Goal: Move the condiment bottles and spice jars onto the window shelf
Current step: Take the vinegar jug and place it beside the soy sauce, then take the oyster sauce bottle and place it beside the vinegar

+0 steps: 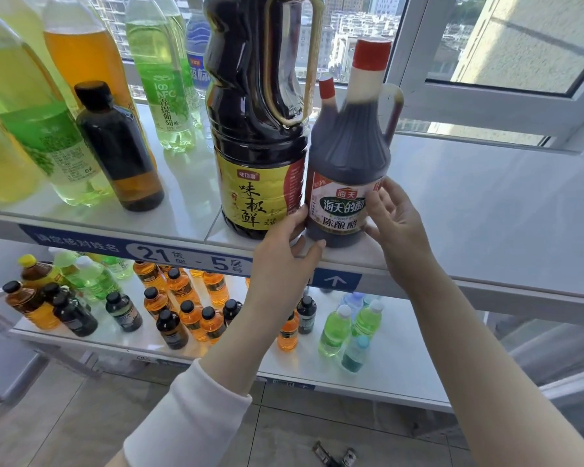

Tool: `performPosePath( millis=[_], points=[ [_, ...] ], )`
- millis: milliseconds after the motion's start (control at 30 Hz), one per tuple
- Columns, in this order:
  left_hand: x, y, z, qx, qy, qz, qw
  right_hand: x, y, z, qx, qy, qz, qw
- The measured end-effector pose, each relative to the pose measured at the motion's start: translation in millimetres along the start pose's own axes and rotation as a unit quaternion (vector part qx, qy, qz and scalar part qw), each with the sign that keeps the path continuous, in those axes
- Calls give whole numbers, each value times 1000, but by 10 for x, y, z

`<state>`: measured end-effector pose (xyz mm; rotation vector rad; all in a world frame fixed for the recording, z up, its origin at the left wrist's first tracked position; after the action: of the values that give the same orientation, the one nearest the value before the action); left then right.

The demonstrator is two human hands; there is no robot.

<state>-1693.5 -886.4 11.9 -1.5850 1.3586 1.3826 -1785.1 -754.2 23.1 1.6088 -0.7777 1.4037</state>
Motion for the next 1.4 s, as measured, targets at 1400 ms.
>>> performPosePath(
  millis=[1400],
  points=[
    [420,-1730,950,144,316,210,914,-689,-2774,-238,-160,-596,8,787]
  ],
)
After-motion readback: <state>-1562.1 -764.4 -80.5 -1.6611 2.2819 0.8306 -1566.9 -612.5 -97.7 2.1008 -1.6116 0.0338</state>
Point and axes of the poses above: each hand's wrist, its own y-axis towards the middle knuckle, its own z-axis out of the palm, x = y × z, the point moved 4 cm from there along y, towards the middle knuckle, and after that the axes turned 8 degrees about x, right-handed, at the moved point
